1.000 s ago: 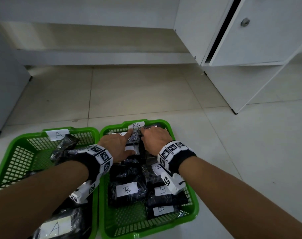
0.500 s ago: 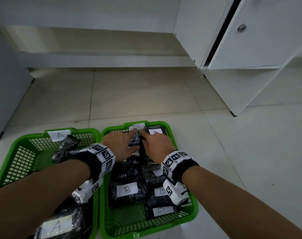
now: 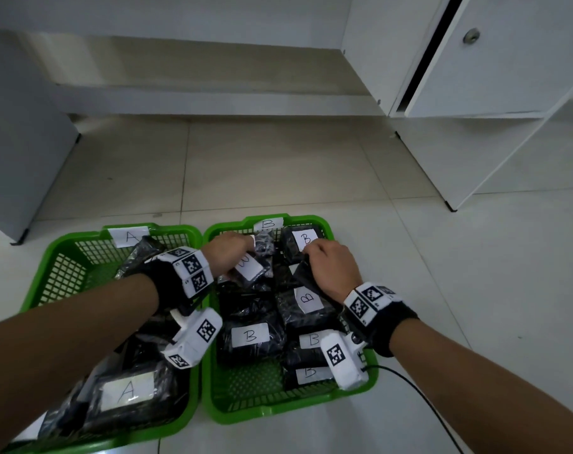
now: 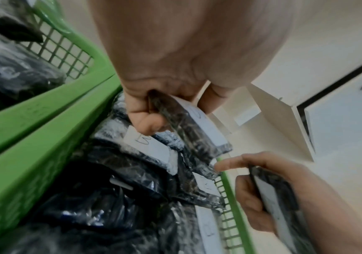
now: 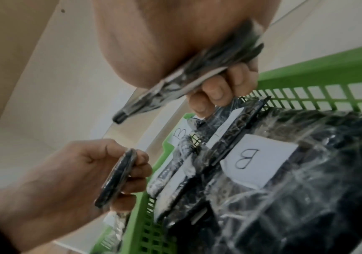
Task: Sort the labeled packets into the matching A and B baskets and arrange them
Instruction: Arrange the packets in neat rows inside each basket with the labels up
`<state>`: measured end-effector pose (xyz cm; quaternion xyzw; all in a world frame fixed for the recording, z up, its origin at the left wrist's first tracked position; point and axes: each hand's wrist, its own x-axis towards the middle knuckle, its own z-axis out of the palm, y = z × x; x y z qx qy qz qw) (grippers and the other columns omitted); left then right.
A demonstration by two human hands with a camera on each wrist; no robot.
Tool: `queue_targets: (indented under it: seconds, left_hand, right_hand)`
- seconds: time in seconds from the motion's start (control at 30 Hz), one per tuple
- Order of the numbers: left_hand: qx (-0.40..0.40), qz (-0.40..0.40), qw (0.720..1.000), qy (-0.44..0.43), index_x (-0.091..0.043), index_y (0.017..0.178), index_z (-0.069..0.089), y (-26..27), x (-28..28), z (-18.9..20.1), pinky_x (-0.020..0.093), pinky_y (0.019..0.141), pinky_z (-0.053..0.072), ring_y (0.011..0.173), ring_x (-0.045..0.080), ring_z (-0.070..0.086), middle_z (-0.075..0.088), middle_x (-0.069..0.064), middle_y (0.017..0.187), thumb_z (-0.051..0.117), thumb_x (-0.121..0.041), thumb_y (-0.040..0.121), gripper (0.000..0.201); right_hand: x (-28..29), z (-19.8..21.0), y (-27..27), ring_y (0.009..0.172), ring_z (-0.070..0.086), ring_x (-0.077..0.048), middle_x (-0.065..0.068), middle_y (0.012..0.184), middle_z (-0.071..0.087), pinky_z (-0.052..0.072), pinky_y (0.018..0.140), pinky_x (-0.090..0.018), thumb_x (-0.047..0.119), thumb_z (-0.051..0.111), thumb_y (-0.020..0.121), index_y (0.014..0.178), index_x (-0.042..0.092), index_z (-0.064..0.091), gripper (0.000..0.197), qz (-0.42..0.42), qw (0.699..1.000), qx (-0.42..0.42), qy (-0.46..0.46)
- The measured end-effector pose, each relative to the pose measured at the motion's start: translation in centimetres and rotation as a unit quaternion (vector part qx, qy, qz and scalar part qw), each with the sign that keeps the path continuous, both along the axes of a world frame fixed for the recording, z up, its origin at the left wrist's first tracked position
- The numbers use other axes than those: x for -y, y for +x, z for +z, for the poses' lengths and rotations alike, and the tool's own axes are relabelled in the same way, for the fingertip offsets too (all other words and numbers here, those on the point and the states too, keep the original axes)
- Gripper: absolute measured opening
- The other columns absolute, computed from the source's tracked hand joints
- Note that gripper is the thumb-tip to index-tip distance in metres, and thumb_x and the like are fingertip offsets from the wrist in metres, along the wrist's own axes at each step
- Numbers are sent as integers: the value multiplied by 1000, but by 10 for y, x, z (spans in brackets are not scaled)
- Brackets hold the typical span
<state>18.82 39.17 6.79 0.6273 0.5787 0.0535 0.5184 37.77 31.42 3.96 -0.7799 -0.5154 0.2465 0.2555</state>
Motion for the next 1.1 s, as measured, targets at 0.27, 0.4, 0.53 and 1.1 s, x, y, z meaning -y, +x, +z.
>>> queue_targets:
  seconds: [0.27, 0.4, 0.53, 1.1]
  left_hand:
    - [119, 45, 987, -93, 1, 105, 62, 1, 27, 12, 41, 64, 63, 103, 34, 66, 62, 20, 115, 58, -21, 99, 23]
    - [135, 82, 982, -107, 0, 97, 55, 4, 28, 21, 49, 70, 61, 92, 30, 65, 59, 18, 107, 54, -12, 101, 13]
    - [157, 136, 974, -93, -4, 96, 54, 2, 24, 23, 50, 71, 61, 100, 31, 64, 58, 19, 114, 55, -13, 100, 10]
    - [88, 176, 980, 6, -7, 84, 66, -44, 25, -1, 36, 55, 52, 65, 26, 60, 66, 22, 85, 53, -18, 96, 21]
  right_hand:
    - [15, -3, 1, 91, 68, -27, -13, 97, 73, 55, 76, -33, 5, 54, 100, 95, -3, 72, 20, -32, 960, -273, -51]
    - [29, 9, 13, 88, 72, -23, -16, 100, 75, 61, 76, -34, -10, 56, 93, 101, 0, 72, 21, -74, 900, -427, -35]
    - [34, 16, 31, 105, 70, -23, -8, 107, 76, 56, 95, -40, -9, 59, 90, 99, 8, 76, 25, -47, 894, -446, -10]
    - [26, 11, 6, 86, 69, 0, 7, 104, 68, 58, 73, -17, -17, 63, 82, 134, 28, 61, 70, 78, 961, -264, -35]
